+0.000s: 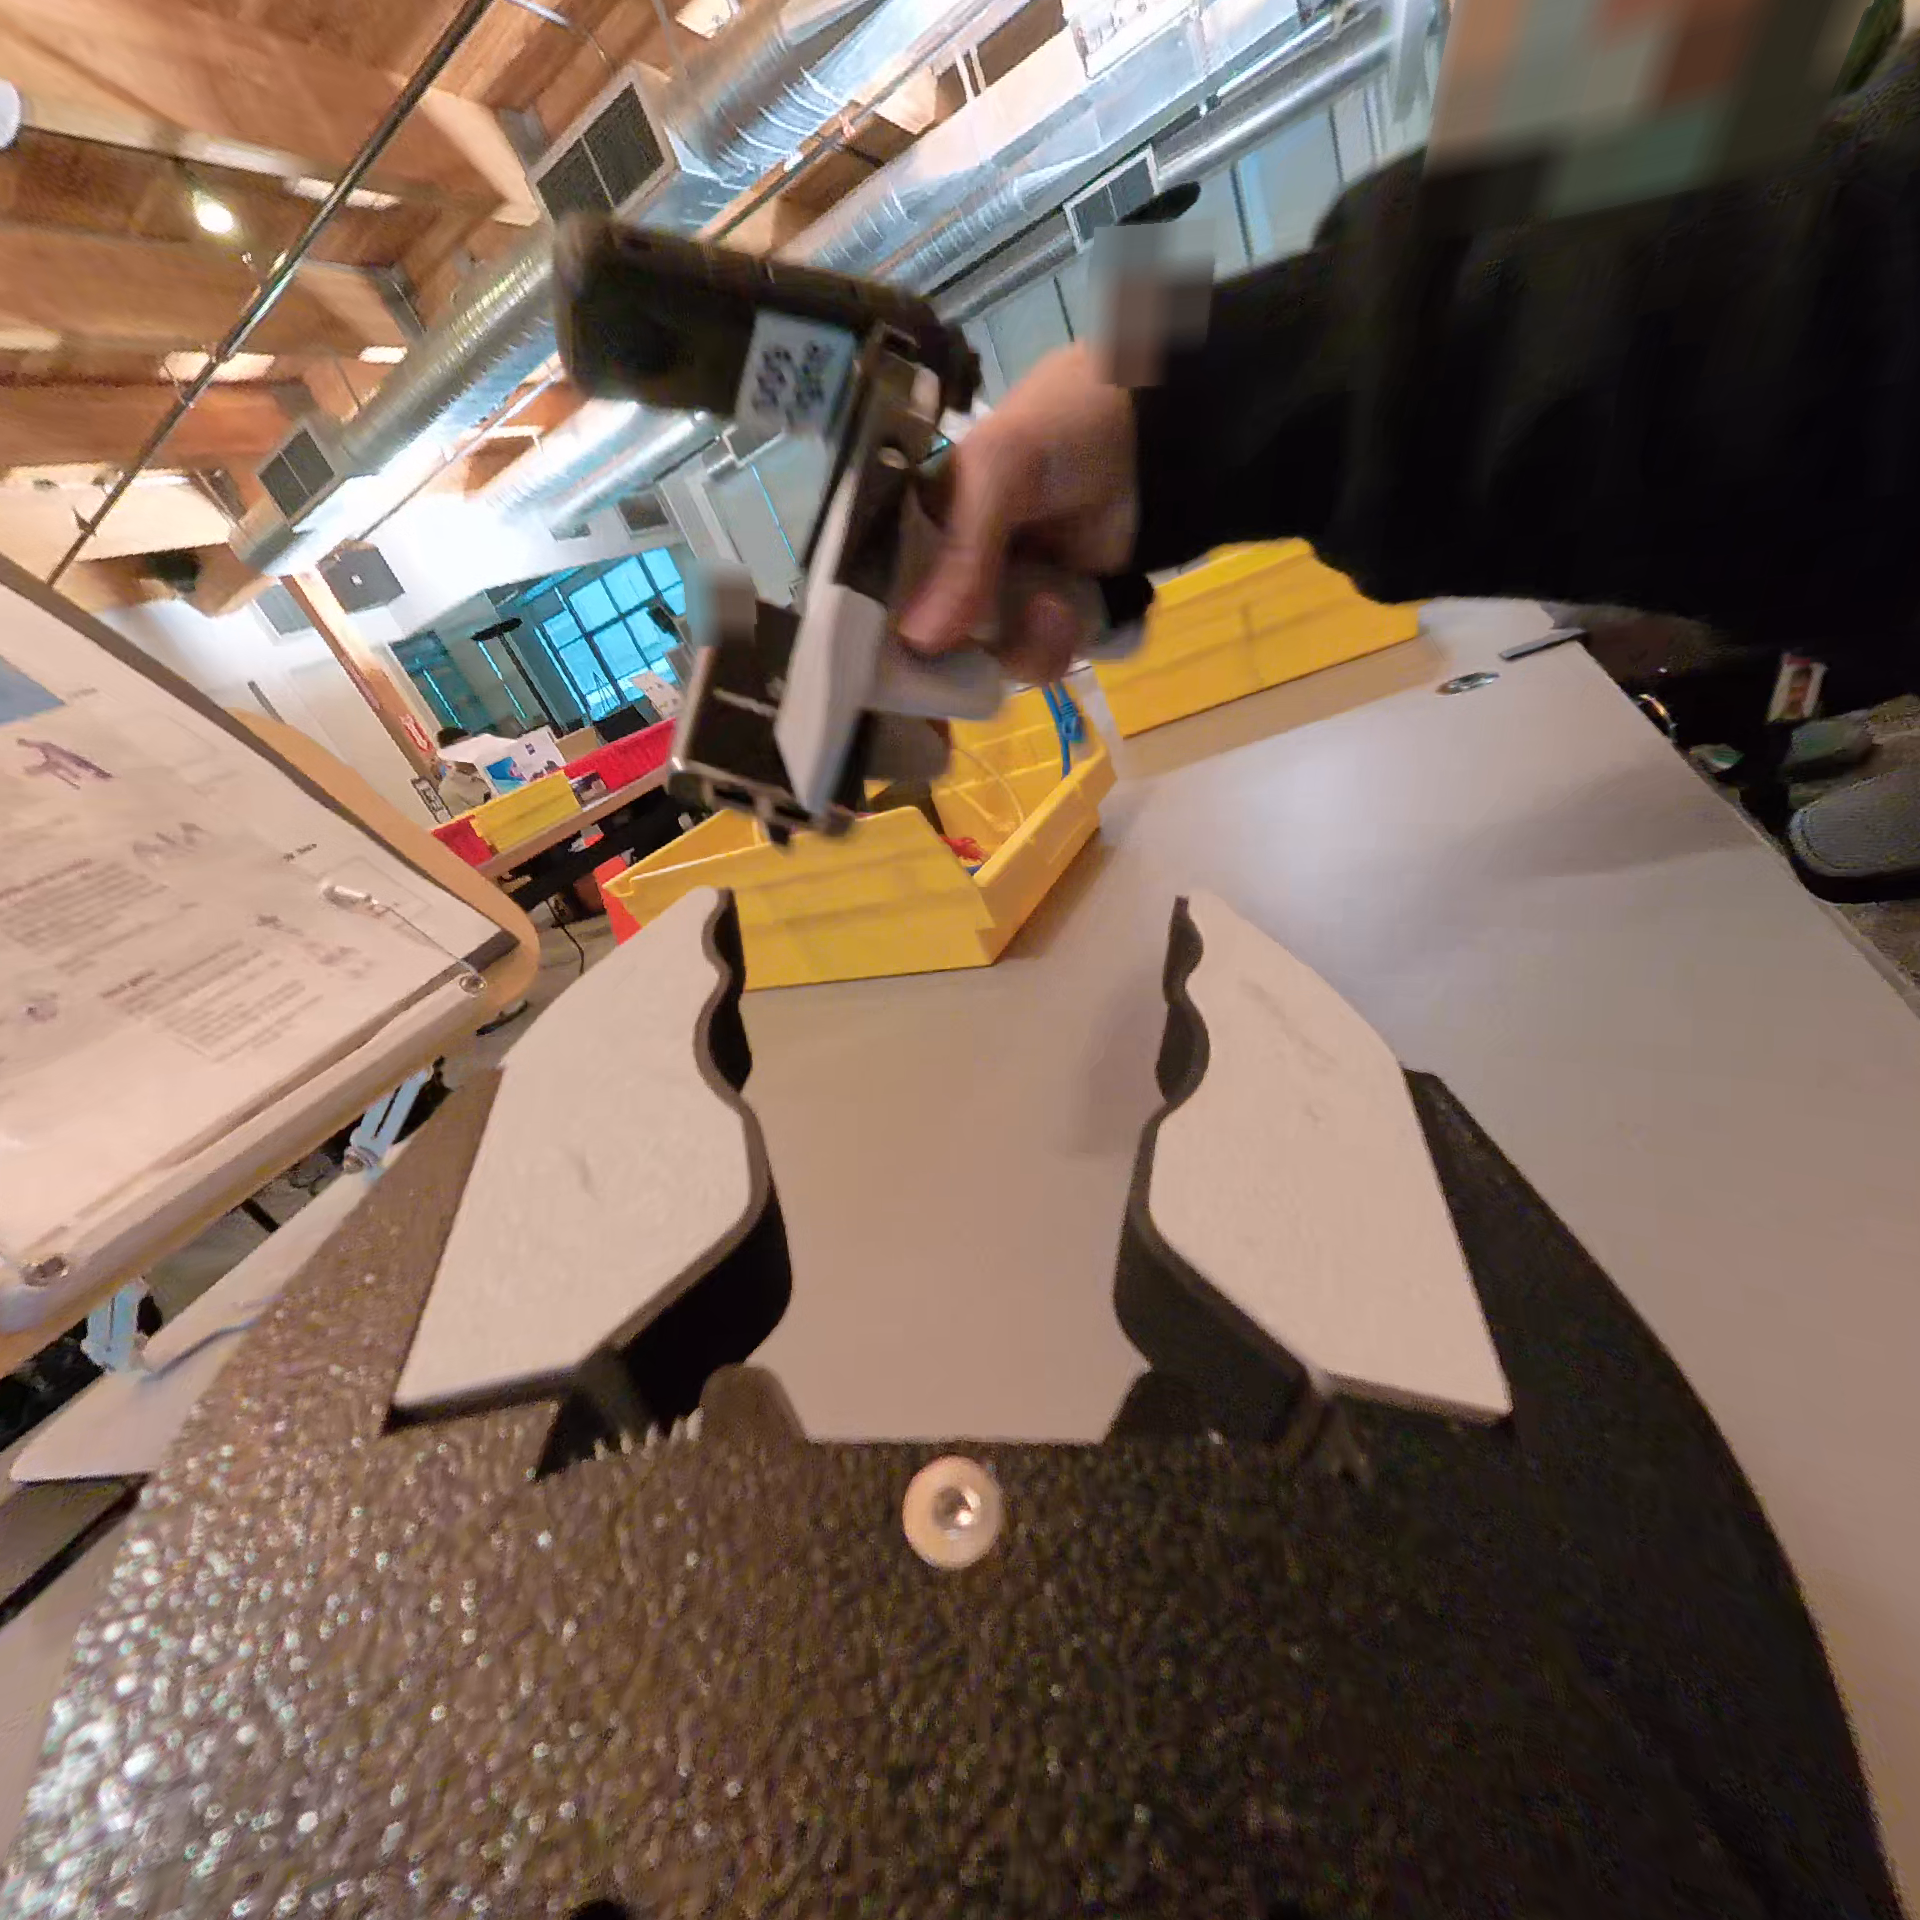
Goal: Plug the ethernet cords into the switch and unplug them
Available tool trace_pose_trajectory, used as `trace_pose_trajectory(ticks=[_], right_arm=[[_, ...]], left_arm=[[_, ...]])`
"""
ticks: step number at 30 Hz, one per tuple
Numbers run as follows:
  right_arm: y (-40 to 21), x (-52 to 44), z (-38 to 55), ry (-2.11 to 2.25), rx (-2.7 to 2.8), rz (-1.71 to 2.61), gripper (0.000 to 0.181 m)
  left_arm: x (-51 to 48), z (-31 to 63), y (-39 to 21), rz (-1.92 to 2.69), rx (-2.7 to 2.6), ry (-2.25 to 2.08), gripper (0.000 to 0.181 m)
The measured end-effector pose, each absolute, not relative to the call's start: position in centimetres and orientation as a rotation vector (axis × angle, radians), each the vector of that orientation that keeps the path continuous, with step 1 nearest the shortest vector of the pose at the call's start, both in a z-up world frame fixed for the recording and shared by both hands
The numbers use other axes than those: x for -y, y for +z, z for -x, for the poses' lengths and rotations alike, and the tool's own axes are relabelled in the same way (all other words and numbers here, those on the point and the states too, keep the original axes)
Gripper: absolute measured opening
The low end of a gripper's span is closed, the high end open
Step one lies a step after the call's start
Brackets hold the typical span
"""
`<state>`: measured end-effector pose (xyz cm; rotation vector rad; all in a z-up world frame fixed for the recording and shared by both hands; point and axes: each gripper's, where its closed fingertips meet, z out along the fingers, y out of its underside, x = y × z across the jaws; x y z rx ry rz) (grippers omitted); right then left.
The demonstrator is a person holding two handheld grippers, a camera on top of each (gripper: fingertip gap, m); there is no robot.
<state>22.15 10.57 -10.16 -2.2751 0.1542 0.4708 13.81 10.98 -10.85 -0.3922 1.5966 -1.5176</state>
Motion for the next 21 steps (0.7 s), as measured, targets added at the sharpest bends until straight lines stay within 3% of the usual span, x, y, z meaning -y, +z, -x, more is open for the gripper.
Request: trace_pose_trajectory(ticks=[4, 8, 14, 21], right_arm=[[-7.3, -4.5, -40.0, -0.408, -0.284, 2.543, 0.027], [-7.3, -0.2, -50.2, -0.795, -0.251, 2.819, 0.027], [-11.6, 0.1, -55.6, -0.928, -0.057, 3.08, 0.028], [-15.2, -1.2, -55.7, -0.851, 0.133, 3.226, 0.028]], left_arm=[[-11.3, -14.0, -10.6, 0.443, -1.582, -1.586, 0.076], [-11.7, -14.5, -10.9, 0.491, -1.592, -1.594, 0.073], [-12.1, -14.7, -11.1, 0.513, -1.596, -1.588, 0.072], [-12.1, -14.8, -11.6, 0.536, -1.629, -1.576, 0.07]])
